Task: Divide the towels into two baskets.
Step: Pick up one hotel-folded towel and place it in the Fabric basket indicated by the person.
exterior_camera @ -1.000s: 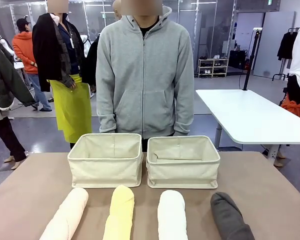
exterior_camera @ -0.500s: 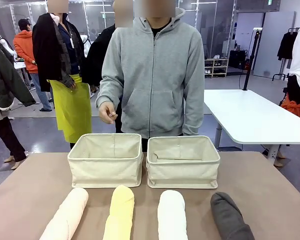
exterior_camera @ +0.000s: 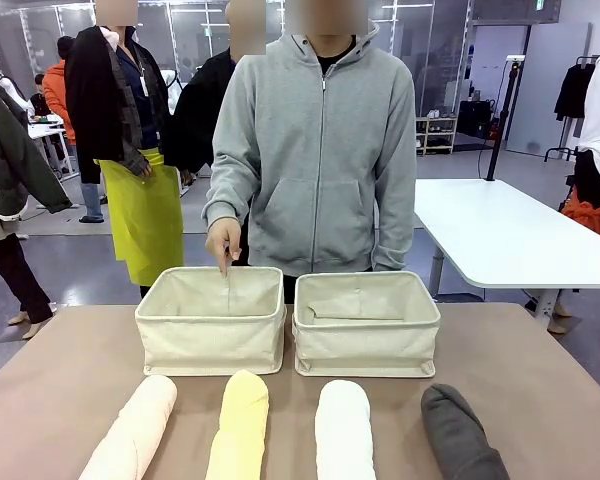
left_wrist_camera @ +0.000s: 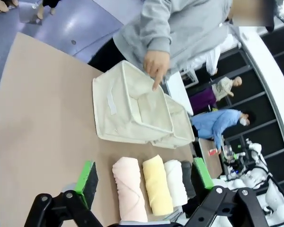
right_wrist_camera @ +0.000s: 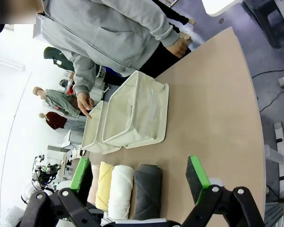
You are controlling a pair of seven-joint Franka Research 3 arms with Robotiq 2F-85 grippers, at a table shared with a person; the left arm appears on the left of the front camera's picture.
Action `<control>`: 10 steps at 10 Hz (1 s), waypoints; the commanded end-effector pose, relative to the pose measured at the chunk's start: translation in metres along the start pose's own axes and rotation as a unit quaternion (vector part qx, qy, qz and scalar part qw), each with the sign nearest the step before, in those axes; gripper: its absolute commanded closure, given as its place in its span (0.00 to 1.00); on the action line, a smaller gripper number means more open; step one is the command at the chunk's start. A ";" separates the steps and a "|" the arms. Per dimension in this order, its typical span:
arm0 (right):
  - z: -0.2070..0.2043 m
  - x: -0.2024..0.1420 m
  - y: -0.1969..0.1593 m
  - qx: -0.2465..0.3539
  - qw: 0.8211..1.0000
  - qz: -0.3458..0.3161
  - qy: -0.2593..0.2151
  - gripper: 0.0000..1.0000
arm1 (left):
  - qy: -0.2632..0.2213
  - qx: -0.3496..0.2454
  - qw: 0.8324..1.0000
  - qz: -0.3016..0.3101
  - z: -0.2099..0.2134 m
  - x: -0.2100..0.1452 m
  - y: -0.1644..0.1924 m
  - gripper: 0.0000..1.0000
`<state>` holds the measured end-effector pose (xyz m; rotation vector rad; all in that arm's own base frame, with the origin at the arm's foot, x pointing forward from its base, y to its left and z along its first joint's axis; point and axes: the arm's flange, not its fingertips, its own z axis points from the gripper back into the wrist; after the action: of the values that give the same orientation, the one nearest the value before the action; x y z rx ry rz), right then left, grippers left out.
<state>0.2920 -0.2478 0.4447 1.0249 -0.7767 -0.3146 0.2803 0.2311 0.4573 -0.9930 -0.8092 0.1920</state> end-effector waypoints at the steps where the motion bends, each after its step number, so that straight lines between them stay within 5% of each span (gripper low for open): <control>1: 0.001 0.002 0.002 0.004 1.000 0.002 -0.004 0.00 | 0.055 -0.001 0.998 -0.034 -0.007 -0.002 -0.020 0.00; 6: 0.001 0.002 0.002 0.004 1.000 0.002 -0.004 0.00 | 0.228 0.076 0.963 -0.126 -0.098 -0.030 -0.093 0.00; 10: 0.001 0.002 0.002 0.004 1.000 0.002 -0.004 0.00 | 0.363 0.103 0.904 -0.201 -0.179 -0.085 -0.117 0.00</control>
<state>0.2922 -0.2480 0.4448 1.0246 -0.7768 -0.3147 0.3309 0.0184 0.4797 -0.6552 -0.3101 -0.4088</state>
